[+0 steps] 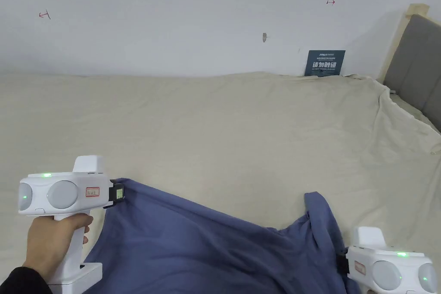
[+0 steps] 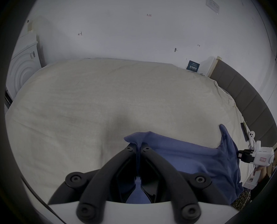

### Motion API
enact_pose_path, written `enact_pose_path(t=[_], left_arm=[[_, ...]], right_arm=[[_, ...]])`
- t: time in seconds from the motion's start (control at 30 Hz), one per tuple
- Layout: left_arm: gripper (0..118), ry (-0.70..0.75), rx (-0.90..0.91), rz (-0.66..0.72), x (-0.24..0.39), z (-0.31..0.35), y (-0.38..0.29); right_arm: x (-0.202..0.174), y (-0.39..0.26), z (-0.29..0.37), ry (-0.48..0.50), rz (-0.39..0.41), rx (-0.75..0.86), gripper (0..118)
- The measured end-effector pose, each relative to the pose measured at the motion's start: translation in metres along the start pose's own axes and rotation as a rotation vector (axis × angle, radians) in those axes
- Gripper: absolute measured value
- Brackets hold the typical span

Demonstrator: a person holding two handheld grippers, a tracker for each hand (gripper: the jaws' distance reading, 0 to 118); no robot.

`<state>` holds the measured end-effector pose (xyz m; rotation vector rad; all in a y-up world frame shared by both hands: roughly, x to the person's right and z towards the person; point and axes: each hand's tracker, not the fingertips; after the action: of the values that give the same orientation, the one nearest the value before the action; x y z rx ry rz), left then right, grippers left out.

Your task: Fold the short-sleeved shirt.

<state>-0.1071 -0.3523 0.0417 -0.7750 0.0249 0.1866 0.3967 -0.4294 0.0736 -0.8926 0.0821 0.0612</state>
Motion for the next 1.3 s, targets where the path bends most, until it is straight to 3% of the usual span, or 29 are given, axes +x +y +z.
enact_pose_path(t=[0.37, 0.9, 1.3], left_arm=[[1, 0.021, 0.134, 0.075, -0.018, 0.067, 0.007], [1, 0.125, 0.464, 0.056, -0.032, 0.208, 0.136], [1, 0.204, 0.588, -0.004, -0.019, 0.228, 0.24]], right_arm=[[0.043, 0.085, 0.114, 0.014, 0.0, 0.412, 2], [0.012, 0.239, 0.234, 0.036, 0.054, 0.818, 2], [-0.003, 0.347, 0.269, 0.002, 0.088, 0.974, 2]])
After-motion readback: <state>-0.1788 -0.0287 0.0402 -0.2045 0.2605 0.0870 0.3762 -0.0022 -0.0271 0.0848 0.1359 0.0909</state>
